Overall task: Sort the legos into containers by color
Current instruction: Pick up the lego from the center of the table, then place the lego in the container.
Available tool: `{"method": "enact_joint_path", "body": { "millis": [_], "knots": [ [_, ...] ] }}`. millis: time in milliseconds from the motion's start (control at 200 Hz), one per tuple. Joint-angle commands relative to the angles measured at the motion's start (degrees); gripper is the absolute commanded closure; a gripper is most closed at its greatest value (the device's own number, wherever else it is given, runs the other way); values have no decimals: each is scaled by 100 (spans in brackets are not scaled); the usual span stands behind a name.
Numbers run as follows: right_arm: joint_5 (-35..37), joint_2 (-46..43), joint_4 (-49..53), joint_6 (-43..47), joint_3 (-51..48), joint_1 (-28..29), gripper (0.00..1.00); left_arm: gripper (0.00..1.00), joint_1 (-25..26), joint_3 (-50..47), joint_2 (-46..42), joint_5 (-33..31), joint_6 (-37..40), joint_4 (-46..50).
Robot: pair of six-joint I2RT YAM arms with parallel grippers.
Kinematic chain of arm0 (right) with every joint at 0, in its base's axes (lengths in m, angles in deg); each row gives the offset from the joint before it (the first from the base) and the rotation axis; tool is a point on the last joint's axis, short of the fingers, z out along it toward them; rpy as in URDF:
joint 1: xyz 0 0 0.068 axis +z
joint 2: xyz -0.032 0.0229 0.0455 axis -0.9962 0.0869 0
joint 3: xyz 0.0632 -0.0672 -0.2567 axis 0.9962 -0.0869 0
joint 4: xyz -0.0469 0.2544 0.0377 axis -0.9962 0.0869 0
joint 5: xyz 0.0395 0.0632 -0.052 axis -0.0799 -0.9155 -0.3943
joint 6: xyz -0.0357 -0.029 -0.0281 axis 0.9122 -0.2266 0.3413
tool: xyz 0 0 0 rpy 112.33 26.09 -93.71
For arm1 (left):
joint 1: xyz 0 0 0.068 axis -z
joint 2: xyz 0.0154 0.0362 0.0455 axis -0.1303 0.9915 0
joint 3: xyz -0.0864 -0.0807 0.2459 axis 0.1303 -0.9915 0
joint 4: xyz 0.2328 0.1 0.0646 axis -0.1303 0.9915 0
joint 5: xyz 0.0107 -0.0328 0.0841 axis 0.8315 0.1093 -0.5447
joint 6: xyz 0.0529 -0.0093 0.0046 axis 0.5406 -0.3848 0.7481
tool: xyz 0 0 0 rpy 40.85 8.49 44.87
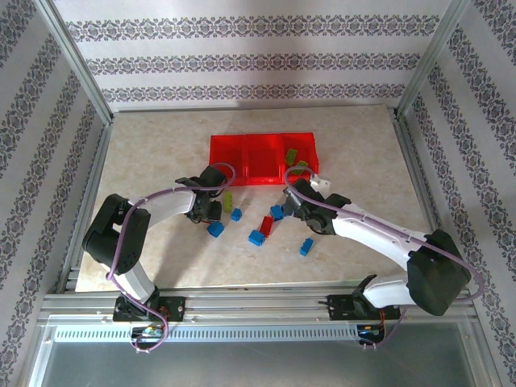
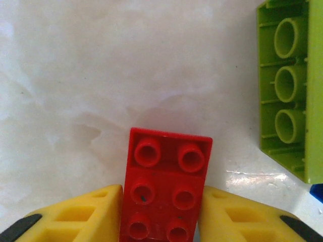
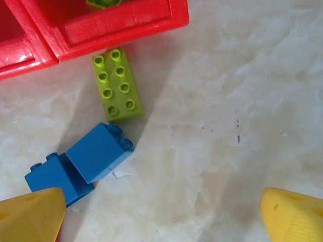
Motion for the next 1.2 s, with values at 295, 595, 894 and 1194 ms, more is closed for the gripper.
{"method": "enact_joint_path", "body": {
  "millis": [295,595,894,1194],
  "knots": [
    [-472,-199,466,-386,-350,29,2,77,-75,143,-139,-445,-96,-24],
    [-609,-344,539,-532,-540,144,2,80,-87,806,-553,-831,-121,-101],
    [-459,-509,503,-605,-622,227,2,81,-131,2328,446,-1090,177,-278],
    [-536,-868,468,-824,-963,288,2,80,-151,3902,1811,-1469,313,297]
  ]
}}
